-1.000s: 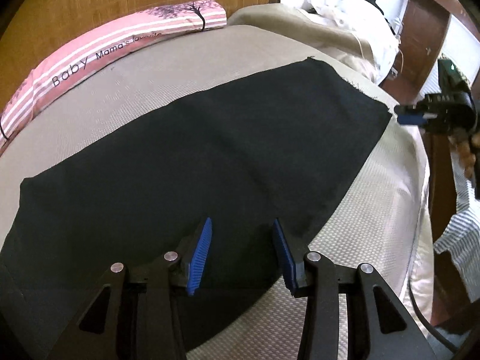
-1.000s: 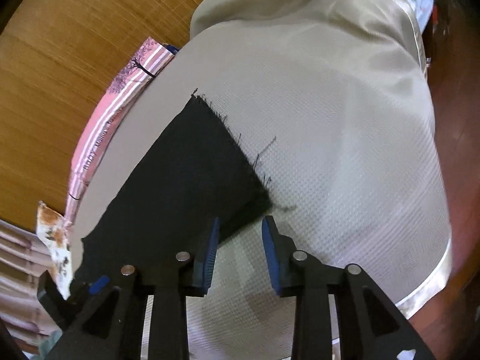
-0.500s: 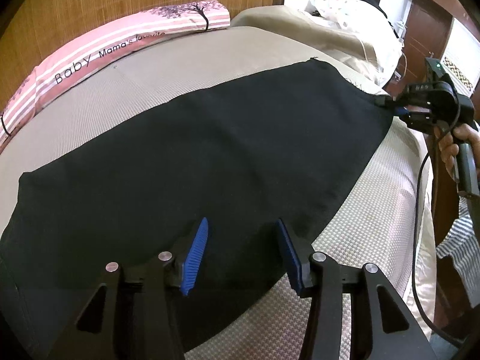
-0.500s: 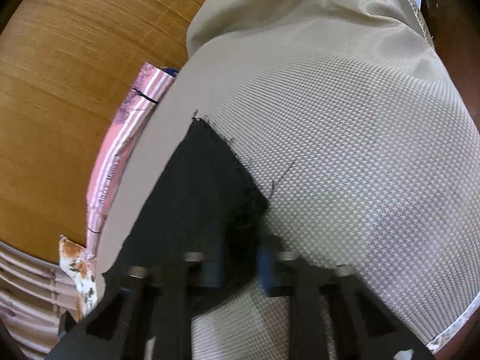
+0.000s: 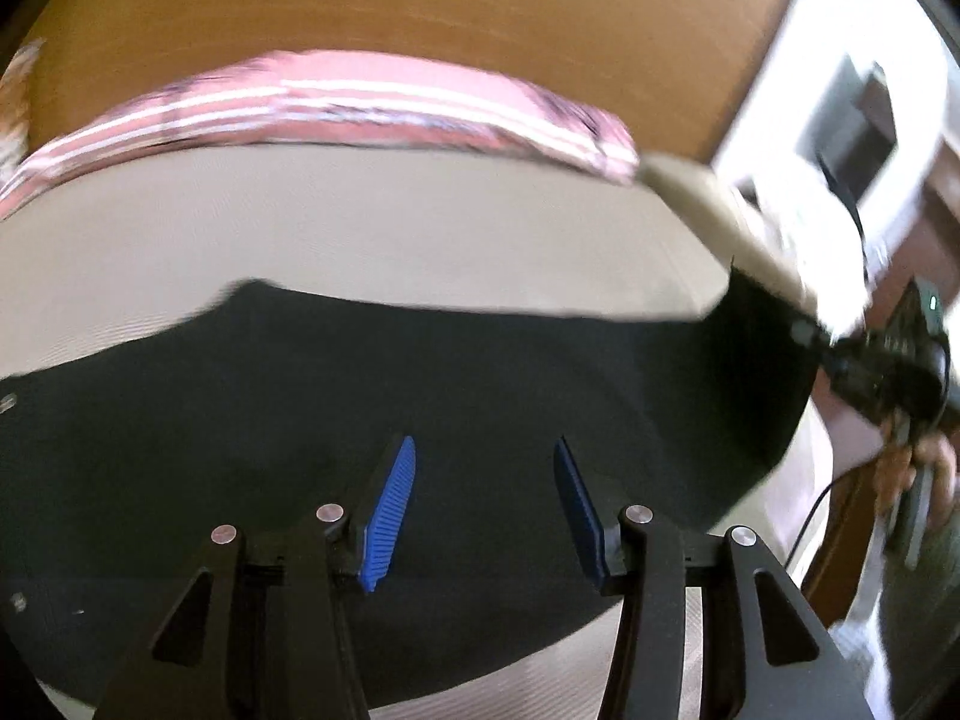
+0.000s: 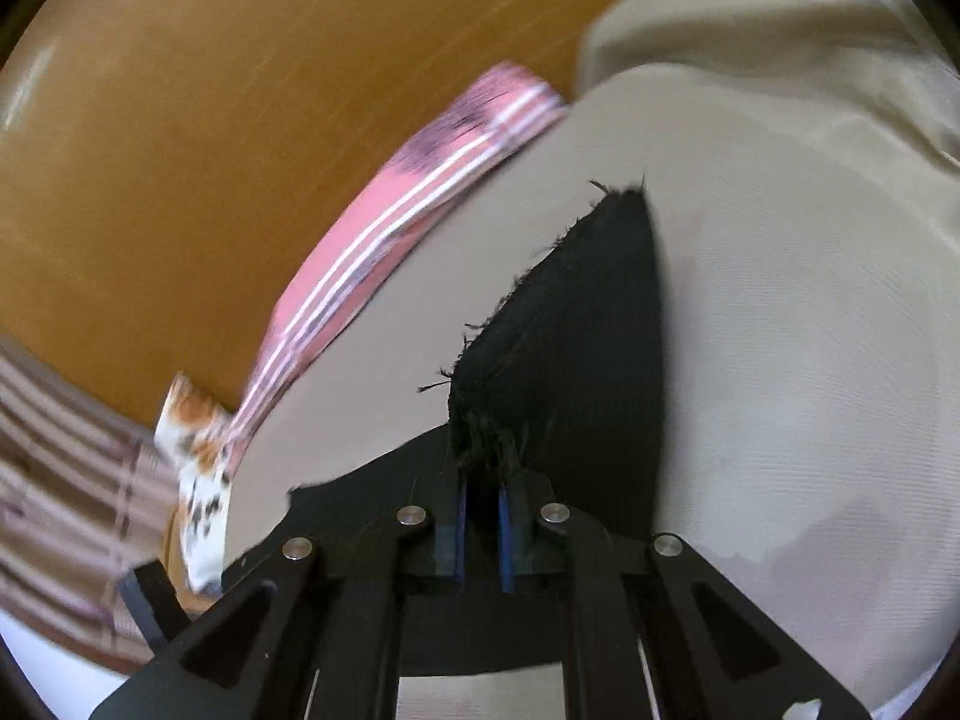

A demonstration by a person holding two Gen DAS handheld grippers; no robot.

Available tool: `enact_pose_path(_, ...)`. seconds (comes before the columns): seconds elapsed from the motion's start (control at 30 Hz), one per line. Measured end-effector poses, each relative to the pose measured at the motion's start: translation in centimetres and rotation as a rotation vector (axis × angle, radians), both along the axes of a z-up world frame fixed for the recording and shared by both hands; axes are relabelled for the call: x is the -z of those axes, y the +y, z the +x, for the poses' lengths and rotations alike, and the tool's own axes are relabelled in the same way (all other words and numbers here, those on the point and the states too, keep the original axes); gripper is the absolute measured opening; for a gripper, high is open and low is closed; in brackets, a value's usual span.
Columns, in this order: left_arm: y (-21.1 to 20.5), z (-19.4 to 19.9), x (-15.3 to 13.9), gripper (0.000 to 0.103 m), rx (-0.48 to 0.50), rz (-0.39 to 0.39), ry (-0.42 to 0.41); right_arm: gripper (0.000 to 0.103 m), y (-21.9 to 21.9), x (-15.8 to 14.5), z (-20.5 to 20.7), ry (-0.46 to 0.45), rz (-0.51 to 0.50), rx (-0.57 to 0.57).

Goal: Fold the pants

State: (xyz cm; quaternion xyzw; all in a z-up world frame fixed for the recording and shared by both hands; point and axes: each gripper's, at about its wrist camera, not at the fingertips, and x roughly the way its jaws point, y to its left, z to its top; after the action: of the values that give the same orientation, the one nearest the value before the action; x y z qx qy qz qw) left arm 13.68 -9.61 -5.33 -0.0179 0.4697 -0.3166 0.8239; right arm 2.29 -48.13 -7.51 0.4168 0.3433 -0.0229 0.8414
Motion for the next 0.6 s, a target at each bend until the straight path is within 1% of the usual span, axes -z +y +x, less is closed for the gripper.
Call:
enact_pose_path(0.17, 7.0, 0.8, -1.4, 0.051, -0.144, -0.032, 0.006, 0.009, 7.4, -0.4, 5.6, -0.007, 0.010, -0.174)
enact_pose_path(0.3, 11.1, 0.6, -1.1, 0.051, -0.219, -0.046, 0.047, 0.009, 14.6, 0.6, 9.1, 0.008, 0.016, -0.332)
enact_pose_path(0.37, 12.8, 0.4, -0.7, 0.051, -0.243, -0.053, 0.064, 0.009, 17.9, 1.4, 10.3, 0.029, 0.011, -0.401)
enact_pose_path(0.4, 13.4, 0.3, -0.6, 0.051, -0.249, -0.056, 0.070, 0.009, 20.2, 2.0, 10.9, 0.044, -0.006, -0.449)
enact_pose_path(0.53, 15.0, -0.2, -0.2, 0.051, -0.265, -0.073, 0.092, 0.009, 26.2, 3.7, 11.6, 0.087, -0.062, -0.582)
enact_pose_path(0.6, 15.5, -0.4, -0.1, 0.051, -0.266, -0.086, 0.104, 0.009, 28.2, 4.2, 11.4, 0.102, -0.097, -0.632)
